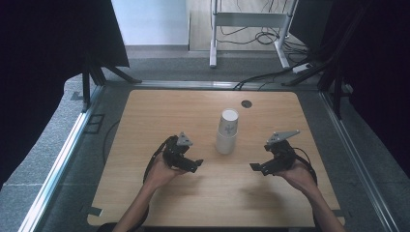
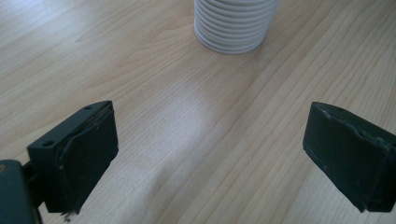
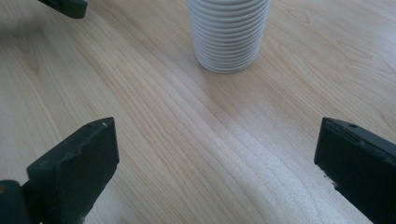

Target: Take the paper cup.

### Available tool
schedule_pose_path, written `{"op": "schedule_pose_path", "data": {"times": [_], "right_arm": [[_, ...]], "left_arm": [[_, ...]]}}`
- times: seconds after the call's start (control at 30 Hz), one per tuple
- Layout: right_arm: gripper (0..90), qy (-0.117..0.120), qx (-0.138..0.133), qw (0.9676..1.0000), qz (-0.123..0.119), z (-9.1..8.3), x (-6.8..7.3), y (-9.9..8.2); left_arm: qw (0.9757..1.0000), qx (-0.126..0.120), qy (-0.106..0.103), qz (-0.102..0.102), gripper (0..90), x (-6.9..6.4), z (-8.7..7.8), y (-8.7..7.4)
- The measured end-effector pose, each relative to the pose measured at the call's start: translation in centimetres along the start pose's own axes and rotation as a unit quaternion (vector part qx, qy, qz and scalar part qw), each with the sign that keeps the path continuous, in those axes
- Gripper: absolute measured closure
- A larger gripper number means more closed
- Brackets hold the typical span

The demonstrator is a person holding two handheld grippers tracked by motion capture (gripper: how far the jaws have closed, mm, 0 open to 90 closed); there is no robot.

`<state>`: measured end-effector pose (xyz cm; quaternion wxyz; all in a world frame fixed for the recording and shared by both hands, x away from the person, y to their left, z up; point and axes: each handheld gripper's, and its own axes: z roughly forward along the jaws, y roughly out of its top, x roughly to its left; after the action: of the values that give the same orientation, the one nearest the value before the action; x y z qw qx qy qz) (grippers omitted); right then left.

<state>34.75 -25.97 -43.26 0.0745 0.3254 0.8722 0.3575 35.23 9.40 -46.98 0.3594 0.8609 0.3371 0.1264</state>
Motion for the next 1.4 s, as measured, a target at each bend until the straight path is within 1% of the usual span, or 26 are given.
{"op": "schedule_pose_path", "data": {"times": [0.17, 0.23, 0.3, 0.33, 0.37, 0.4, 0.53, 0.57, 0.6, 0.73, 0.8, 0.9, 1.1, 1.3, 1.33, 1.37, 1.4], "right_arm": [[0.0, 0.003, 0.008, 1.0, -0.002, 0.0, -0.1, 0.9], [0.0, 0.004, 0.016, 0.9999, -0.004, -0.1, -0.3, 1.5], [0.0, 0.004, 0.018, 0.9998, -0.005, -0.1, -0.3, 1.7], [0.0, 0.005, 0.024, 0.9997, -0.005, -0.2, -0.4, 2.1], [0.0, 0.004, 0.024, 0.9997, -0.008, -0.2, -0.4, 2.3], [0.0, 0.003, 0.027, 0.9996, -0.007, -0.2, -0.5, 2.5], [0.0, 0.006, 0.032, 0.9995, -0.007, -0.3, -0.6, 3.0], [0.0, 0.005, 0.033, 0.9994, -0.012, -0.3, -0.7, 3.3], [0.0, 0.006, 0.034, 0.9994, -0.008, -0.4, -0.8, 3.5], [0.0, 0.008, 0.038, 0.9992, -0.007, -0.4, -0.9, 4.1], [0.0, 0.01, 0.042, 0.999, -0.01, -0.4, -1.1, 4.7], [0.3, 0.011, 0.044, 0.9989, -0.012, -0.5, -1.2, 5.1], [3.0, 0.009, 0.062, 0.9977, -0.023, -0.4, -1.4, 6.4], [6.1, 0.009, 0.076, 0.9967, -0.029, -0.3, -1.3, 7.4], [7.2, 0.01, 0.079, 0.9963, -0.033, -0.3, -1.3, 7.8], [7.8, 0.009, 0.081, 0.9961, -0.033, -0.3, -1.2, 8.0], [8.4, 0.009, 0.082, 0.9959, -0.036, -0.3, -1.2, 8.1]], "left_arm": [[1.0, -0.001, -0.003, 0.004, 2.8, 0.1, 0.3, 0.5], [1.0, -0.002, -0.006, 0.006, 2.8, 0.1, 0.5, 0.9], [1.0, -0.002, -0.006, 0.006, 2.8, 0.1, 0.6, 1.0], [0.9999, -0.004, -0.006, 0.007, 2.8, 0.1, 0.8, 1.2], [0.9999, -0.005, -0.005, 0.008, 2.8, 0.1, 0.9, 1.3], [0.9999, -0.005, -0.005, 0.01, 2.9, 0.1, 0.9, 1.5], [0.9999, -0.008, -0.009, 0.012, 3.1, 0.1, 1.1, 1.8], [0.9998, -0.009, -0.009, 0.015, 3.3, 0.0, 1.2, 2.0], [0.9998, -0.009, -0.009, 0.016, 3.4, 0.0, 1.3, 2.1], [0.9997, -0.009, -0.009, 0.021, 3.7, 0.0, 1.6, 2.5], [0.9995, -0.012, -0.012, 0.025, 3.9, -0.1, 1.9, 2.9], [0.9995, -0.014, -0.015, 0.026, 4.2, -0.2, 2.1, 3.2], [0.9992, -0.021, -0.022, 0.027, 4.7, -0.3, 2.7, 3.8], [0.9989, -0.026, -0.022, 0.033, 5.2, -0.4, 3.1, 4.4], [0.9987, -0.031, -0.025, 0.031, 5.3, -0.5, 3.2, 4.6], [0.9987, -0.031, -0.025, 0.031, 5.3, -0.5, 3.2, 4.6], [0.9986, -0.034, -0.023, 0.034, 5.3, -0.5, 3.3, 4.8]]}}
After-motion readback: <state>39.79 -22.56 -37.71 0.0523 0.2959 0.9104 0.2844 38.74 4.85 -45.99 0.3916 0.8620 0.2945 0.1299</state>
